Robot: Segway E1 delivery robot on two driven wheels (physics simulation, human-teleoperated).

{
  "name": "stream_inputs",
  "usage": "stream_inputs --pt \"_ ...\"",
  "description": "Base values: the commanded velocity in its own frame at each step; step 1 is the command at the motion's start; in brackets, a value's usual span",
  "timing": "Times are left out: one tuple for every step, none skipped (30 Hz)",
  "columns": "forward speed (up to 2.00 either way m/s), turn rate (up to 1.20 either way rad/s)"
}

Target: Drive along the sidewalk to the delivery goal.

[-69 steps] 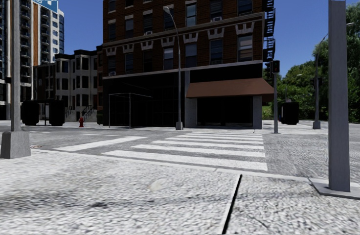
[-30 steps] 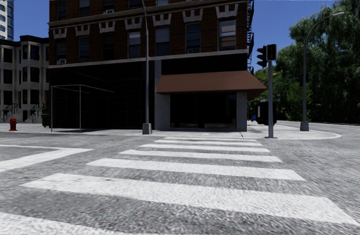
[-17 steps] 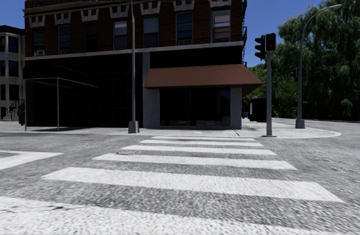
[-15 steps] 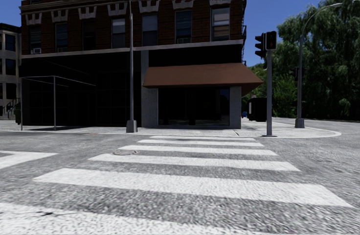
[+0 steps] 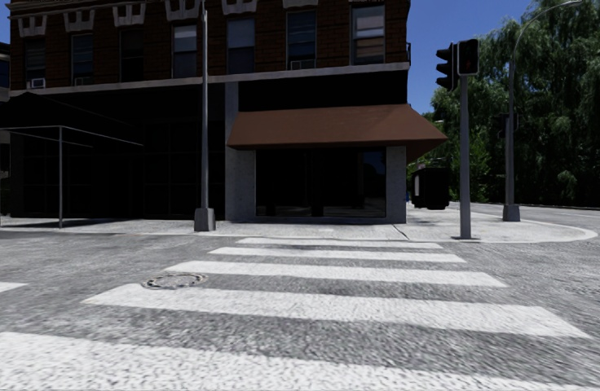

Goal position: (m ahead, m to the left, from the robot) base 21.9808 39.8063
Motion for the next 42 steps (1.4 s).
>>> stream_inputs --pt "2.00 0.00" --pt "2.00 0.00" --pt "2.00 0.00" --pt "2.00 0.00" --pt "2.00 0.00" --pt "2.00 0.00" --pt "2.00 0.00" --pt "2.00 0.00" --pt "2.00 0.00" --pt "2.00 0.00" --pt "2.00 0.00" --pt "2.00 0.00" --pt "2.00 0.00" --pt "2.00 0.00" --pt "2.00 0.00" --pt "2.00 0.00" --pt "2.00 0.00" --pt "2.00 0.00" --pt "2.00 0.00" --pt "2.00 0.00" --pt "2.00 0.00" --pt "2.00 0.00" --pt "2.00 0.00" --pt "2.00 0.00" --pt "2.00 0.00" --pt "2.00 0.00" --pt "2.00 0.00" --pt "2.00 0.00" --pt "2.00 0.00" --pt "2.00 0.00" --pt "2.00 0.00" --pt "2.00 0.00" --pt "2.00 0.00" --pt "2.00 0.00" --pt "2.00 0.00" --pt "2.00 0.00" --pt "2.00 0.00" --pt "2.00 0.00" --pt "2.00 0.00" --pt "2.00 0.00" --pt "2.00 0.00" --pt "2.00 0.00"
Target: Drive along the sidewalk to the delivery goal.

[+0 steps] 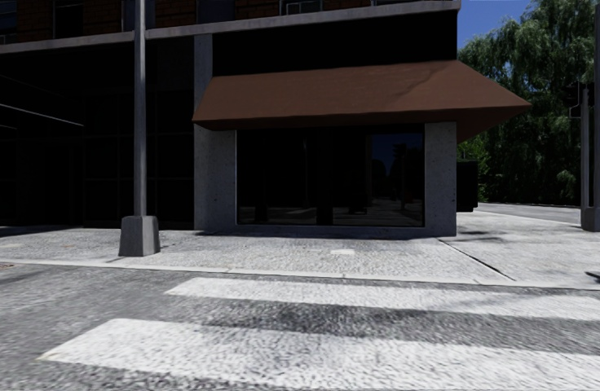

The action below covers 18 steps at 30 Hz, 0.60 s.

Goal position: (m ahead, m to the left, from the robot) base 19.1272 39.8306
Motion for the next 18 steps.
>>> stream_inputs --pt "2.00 0.00" --pt "2.00 0.00" --pt "2.00 0.00" --pt "2.00 0.00" --pt "2.00 0.00" --pt "2.00 0.00" --pt "2.00 0.00" --pt "2.00 0.00" --pt "2.00 0.00" --pt "2.00 0.00" --pt "2.00 0.00" --pt "2.00 0.00" --pt "2.00 0.00" --pt "2.00 0.00" --pt "2.00 0.00" --pt "2.00 0.00" --pt "2.00 0.00" --pt "2.00 0.00"
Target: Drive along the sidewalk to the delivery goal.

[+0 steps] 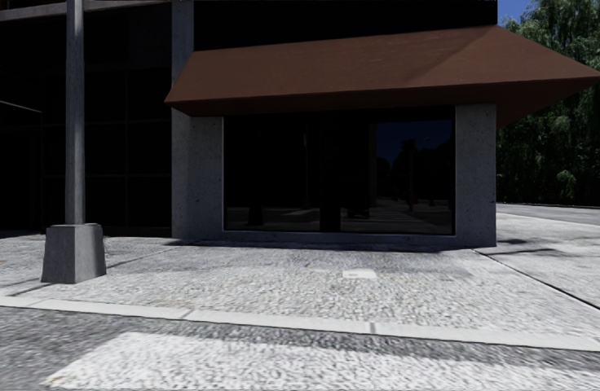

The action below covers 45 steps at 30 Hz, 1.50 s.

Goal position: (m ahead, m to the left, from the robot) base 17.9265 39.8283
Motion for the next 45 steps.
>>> stream_inputs --pt "2.00 0.00" --pt "2.00 0.00" --pt "2.00 0.00" --pt "2.00 0.00" --pt "2.00 0.00" --pt "2.00 0.00" --pt "2.00 0.00" --pt "2.00 0.00" --pt "2.00 0.00" --pt "2.00 0.00" --pt "2.00 0.00" --pt "1.96 0.00" --pt "1.80 0.00" --pt "1.58 0.00" --pt "1.42 0.00" --pt "1.35 0.00" --pt "1.34 0.00" --pt "1.34 0.00" --pt "1.34 0.00" --pt "1.34 0.00" --pt "1.34 0.00" --pt "1.34 0.00" --pt "1.34 0.00" --pt "1.34 0.00" --pt "1.34 0.00" --pt "1.34 0.00" --pt "1.34 0.00" --pt "1.34 0.00" --pt "1.34 0.00" --pt "1.34 0.00" --pt "1.34 0.00" --pt "1.34 0.00" --pt "1.34 0.00" --pt "1.34 0.00" --pt "1.34 0.00" --pt "1.34 0.00" --pt "1.34 0.00" --pt "1.34 0.00" --pt "1.34 0.00" --pt "1.34 0.00" --pt "1.34 0.00" --pt "1.34 0.00" --pt "1.34 0.07" --pt "1.34 0.27" --pt "1.34 0.44"
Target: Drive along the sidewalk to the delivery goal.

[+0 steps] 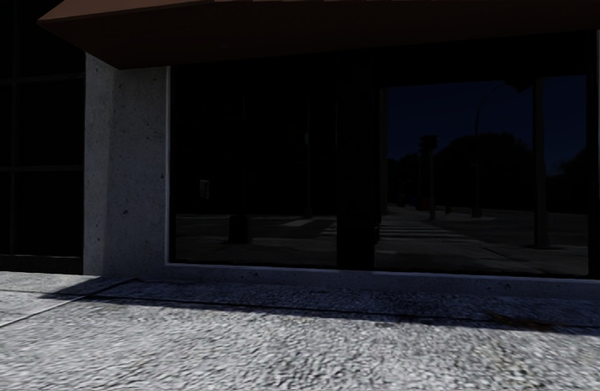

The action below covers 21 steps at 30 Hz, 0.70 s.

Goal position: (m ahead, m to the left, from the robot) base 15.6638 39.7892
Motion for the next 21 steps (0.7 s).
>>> stream_inputs --pt "1.34 0.52" --pt "1.34 0.54" --pt "1.34 0.55" --pt "1.34 0.55" --pt "1.34 0.59" --pt "1.34 0.63" --pt "1.34 0.66" --pt "1.34 0.67" --pt "1.34 0.67" --pt "1.34 0.67" --pt "1.34 0.67" --pt "1.34 0.67" --pt "1.34 0.67" --pt "1.34 0.69" --pt "1.34 0.70" --pt "1.34 0.70" --pt "1.34 0.71" --pt "1.34 0.71" --pt "1.34 0.71" --pt "1.34 0.71" --pt "1.34 0.71"
